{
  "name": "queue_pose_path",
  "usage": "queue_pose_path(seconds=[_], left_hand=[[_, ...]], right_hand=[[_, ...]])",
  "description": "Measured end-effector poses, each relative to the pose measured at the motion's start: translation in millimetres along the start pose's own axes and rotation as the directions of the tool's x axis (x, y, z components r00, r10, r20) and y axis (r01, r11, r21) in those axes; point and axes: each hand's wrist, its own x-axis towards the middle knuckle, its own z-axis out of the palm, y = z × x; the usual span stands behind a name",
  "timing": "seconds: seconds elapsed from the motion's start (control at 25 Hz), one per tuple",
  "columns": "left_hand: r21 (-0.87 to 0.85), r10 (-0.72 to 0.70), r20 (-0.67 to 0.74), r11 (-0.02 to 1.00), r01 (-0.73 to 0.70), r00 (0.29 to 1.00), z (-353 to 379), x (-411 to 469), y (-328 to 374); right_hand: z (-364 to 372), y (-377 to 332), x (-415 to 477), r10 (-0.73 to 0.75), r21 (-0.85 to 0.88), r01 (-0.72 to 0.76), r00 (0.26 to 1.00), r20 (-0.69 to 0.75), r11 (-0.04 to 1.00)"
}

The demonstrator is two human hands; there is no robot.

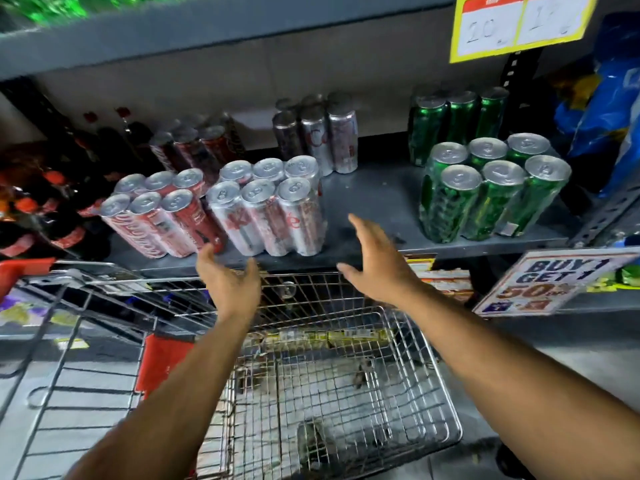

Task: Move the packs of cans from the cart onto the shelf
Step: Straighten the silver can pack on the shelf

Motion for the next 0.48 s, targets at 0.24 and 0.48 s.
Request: queue_pose_path(seconds=[0.24, 0.48], left_hand=[[-0.018, 0.041, 0.35, 0.999, -0.037, 0.936, -15.6, 63.9, 10.3], [-0.085, -0.005, 0.337, 0.996, 0.036, 0.942, -7.1, 74.5, -2.5]], right_hand=[[43.4, -53.4, 46.5, 0.181, 0.116, -0.173, 0.982, -0.054, 0.978], [41.0, -42.7, 49.2, 0.174, 0.077, -0.169, 0.982, -0.069, 0.983]])
